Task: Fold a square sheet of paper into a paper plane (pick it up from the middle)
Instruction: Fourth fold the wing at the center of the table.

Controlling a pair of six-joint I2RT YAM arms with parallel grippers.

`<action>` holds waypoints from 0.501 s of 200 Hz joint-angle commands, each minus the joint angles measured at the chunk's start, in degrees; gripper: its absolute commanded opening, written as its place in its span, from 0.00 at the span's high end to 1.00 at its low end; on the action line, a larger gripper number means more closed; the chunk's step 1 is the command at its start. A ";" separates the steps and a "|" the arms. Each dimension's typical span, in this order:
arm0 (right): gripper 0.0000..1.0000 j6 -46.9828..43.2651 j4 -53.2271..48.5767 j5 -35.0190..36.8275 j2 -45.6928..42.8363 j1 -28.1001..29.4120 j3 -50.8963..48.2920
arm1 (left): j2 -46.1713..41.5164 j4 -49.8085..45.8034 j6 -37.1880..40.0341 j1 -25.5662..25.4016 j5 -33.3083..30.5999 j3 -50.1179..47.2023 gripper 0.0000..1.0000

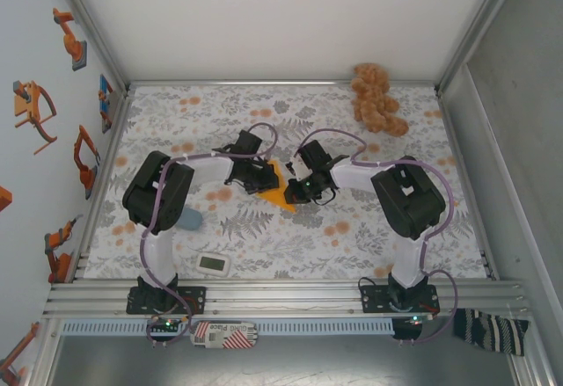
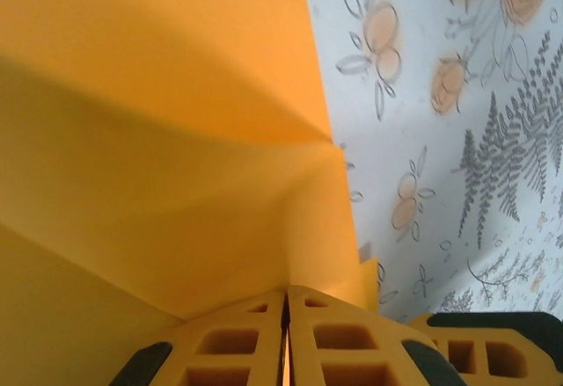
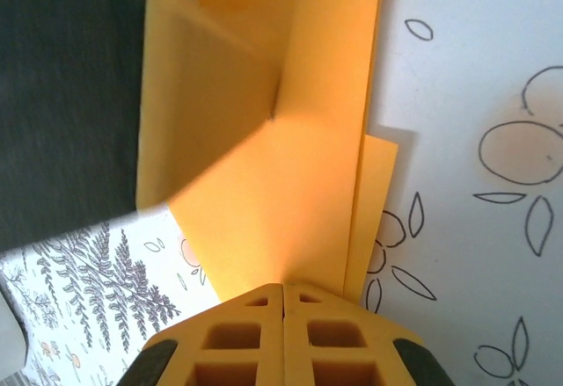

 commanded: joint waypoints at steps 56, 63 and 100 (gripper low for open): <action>1.00 -2.36 -12.16 8.53 4.53 -0.07 -2.19 | 6.07 -5.86 4.31 13.46 -4.52 5.50 0.88; 1.00 -2.21 -12.00 8.42 4.35 -0.07 -2.13 | 6.19 -5.54 4.00 14.24 -4.32 5.61 0.88; 1.00 -0.79 -10.24 6.79 3.07 0.00 -1.89 | 6.67 -8.15 4.54 16.96 -4.36 9.24 0.88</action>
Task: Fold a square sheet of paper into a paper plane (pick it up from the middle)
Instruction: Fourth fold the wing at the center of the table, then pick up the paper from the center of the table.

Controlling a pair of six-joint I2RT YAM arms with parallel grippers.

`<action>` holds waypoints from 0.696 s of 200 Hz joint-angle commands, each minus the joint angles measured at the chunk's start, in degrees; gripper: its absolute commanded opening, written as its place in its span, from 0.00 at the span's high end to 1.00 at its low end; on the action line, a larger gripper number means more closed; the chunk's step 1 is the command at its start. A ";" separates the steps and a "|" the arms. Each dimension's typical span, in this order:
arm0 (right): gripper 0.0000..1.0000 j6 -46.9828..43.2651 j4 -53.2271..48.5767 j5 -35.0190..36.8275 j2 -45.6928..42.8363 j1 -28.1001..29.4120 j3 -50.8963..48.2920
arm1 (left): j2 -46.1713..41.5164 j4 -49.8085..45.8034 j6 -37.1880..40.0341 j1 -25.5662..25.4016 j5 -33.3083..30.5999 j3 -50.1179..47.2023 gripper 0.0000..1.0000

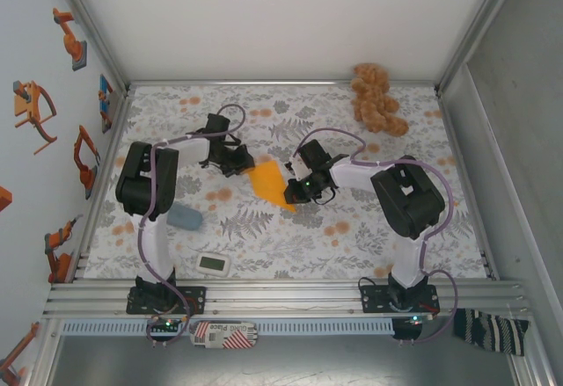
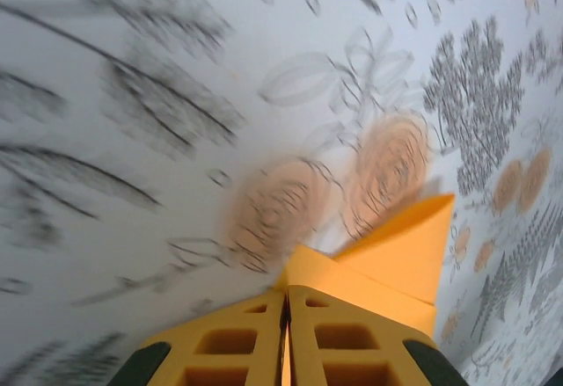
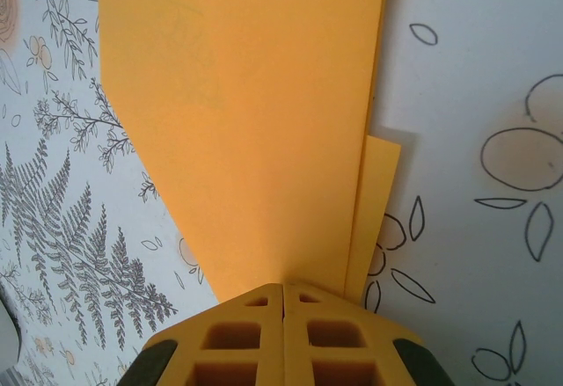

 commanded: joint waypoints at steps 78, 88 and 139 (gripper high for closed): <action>0.82 15.28 9.96 4.58 -11.82 -0.24 -0.44 | -17.44 0.47 -4.95 3.79 -11.73 -6.78 0.71; 0.76 15.04 10.35 6.77 -12.72 -0.62 -1.33 | -20.91 1.52 -6.26 3.71 -12.50 -10.04 0.66; 0.62 13.24 11.91 4.73 -8.80 -2.27 -2.27 | -34.89 3.94 -10.65 3.70 -14.32 -22.23 0.42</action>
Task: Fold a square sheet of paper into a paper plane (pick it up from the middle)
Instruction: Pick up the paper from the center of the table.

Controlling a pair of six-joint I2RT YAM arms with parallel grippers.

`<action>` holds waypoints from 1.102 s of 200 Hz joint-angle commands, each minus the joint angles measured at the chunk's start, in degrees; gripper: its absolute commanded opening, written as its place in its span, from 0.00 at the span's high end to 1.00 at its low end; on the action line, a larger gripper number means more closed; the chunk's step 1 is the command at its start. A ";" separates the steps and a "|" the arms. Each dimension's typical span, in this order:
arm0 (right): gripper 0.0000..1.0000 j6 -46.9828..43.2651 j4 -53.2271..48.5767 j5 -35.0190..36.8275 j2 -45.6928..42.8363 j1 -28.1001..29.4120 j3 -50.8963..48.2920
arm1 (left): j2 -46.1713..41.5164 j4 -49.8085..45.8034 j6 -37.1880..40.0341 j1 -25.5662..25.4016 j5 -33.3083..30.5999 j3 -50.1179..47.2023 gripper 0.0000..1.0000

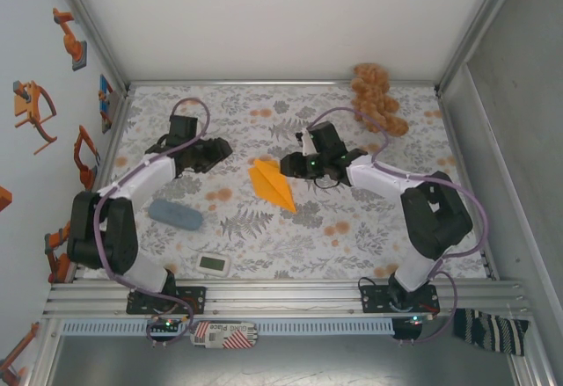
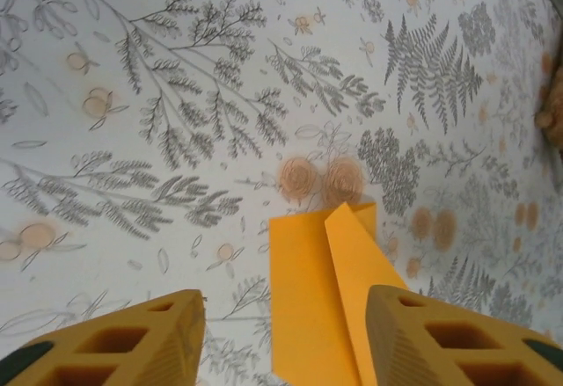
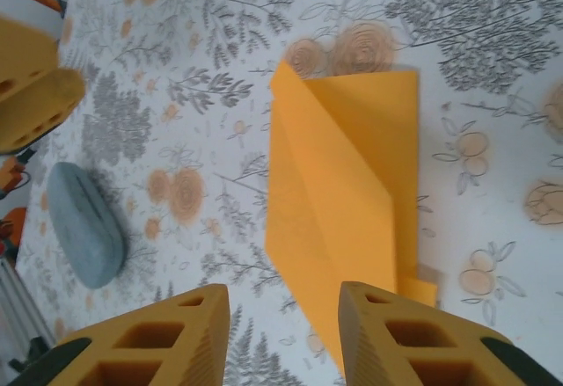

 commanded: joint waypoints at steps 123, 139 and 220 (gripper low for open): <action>0.90 -4.15 2.91 -7.54 13.73 -0.68 5.76 | -9.09 3.20 -4.95 -0.22 -0.44 -7.32 0.30; 0.96 -3.55 5.32 -8.71 12.77 -0.91 5.47 | -9.47 4.13 -4.69 -0.18 0.95 -7.28 0.30; 0.99 13.68 27.70 -15.16 -0.04 -4.27 -0.70 | -13.41 20.90 -12.00 -5.29 10.48 -8.98 0.25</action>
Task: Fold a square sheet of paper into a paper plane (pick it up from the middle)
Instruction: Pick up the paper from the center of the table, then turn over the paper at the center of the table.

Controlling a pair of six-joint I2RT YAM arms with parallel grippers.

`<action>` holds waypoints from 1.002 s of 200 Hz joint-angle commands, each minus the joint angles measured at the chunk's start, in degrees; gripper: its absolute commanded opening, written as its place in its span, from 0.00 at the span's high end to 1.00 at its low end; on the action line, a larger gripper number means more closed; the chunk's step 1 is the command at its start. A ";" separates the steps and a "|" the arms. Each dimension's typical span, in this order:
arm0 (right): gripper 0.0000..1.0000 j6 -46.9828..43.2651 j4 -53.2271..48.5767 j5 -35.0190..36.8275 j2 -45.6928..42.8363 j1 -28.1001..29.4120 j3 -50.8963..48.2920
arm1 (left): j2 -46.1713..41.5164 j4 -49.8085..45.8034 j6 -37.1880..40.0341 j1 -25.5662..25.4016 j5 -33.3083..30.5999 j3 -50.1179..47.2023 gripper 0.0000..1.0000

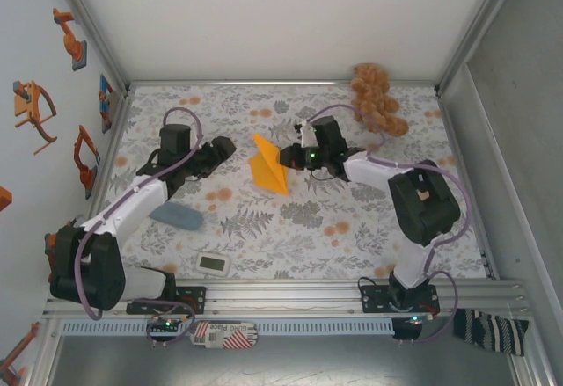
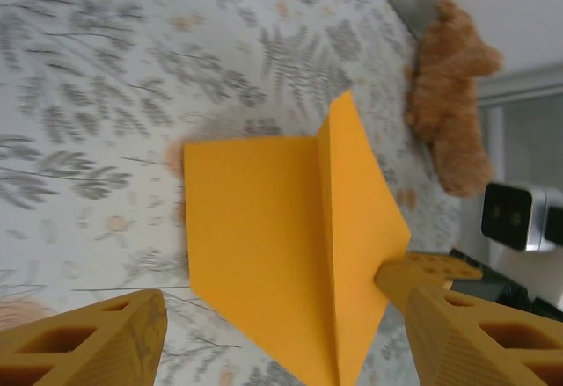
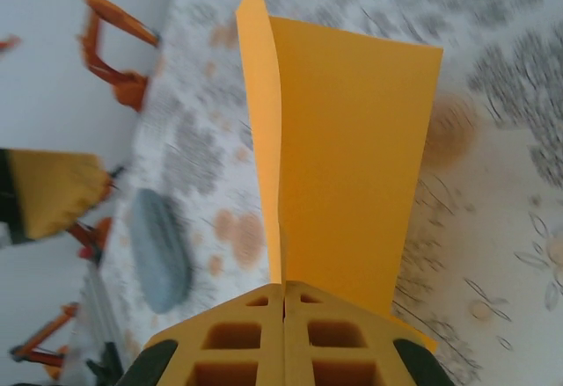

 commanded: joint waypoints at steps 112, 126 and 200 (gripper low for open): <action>0.98 30.65 33.23 -7.58 -8.11 -2.33 -3.18 | 3.60 30.83 -10.78 -11.11 10.06 3.20 0.42; 0.99 32.22 35.63 -7.99 -7.59 -2.29 -3.35 | 4.21 31.14 -10.70 -11.36 10.25 3.46 0.49; 0.99 36.55 40.86 -8.23 -5.82 -2.60 -3.94 | 5.13 37.05 -11.72 -11.83 13.35 3.79 0.66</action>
